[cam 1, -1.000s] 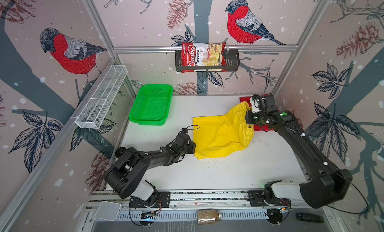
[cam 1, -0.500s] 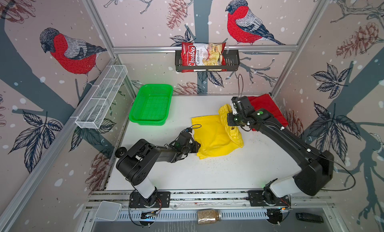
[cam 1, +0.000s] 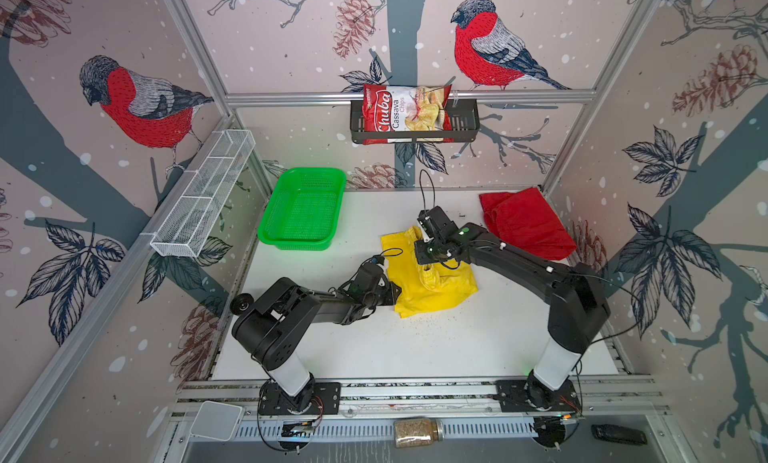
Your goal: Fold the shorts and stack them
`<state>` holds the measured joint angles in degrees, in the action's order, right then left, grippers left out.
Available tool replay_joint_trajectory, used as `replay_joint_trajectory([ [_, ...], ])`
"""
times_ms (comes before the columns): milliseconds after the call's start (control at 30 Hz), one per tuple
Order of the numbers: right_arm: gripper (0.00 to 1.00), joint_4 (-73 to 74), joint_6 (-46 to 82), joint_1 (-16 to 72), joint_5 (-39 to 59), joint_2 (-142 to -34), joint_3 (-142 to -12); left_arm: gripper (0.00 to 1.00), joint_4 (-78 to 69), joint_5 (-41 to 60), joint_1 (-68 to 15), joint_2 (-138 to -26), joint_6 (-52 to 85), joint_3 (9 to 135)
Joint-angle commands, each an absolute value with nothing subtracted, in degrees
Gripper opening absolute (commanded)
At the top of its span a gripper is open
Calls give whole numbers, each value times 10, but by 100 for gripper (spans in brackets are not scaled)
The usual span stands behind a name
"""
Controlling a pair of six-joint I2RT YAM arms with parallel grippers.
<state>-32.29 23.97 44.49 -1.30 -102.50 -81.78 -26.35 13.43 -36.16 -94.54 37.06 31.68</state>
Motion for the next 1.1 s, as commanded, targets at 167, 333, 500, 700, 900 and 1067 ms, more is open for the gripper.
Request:
replay_joint_trajectory([
  [167, 51, -203, 261, 467, 91, -1114, -807, 39, -219, 116, -344, -878, 383, 294],
  [333, 66, -161, 280, 471, 137, -1108, -810, 44, -171, 93, -325, -771, 405, 276],
  [500, 70, -137, 297, 446, 157, -1035, -786, 44, -118, 44, -320, -666, 403, 279],
  [700, 64, -106, 303, 367, 177, -944, -689, 34, -202, 82, -319, -633, 376, 274],
  [900, 53, -38, 311, 288, 228, -922, -570, 25, -238, 155, -329, -758, 365, 351],
  [1067, 46, 2, 318, 259, 242, -933, -507, 23, -276, 171, -337, -866, 366, 392],
])
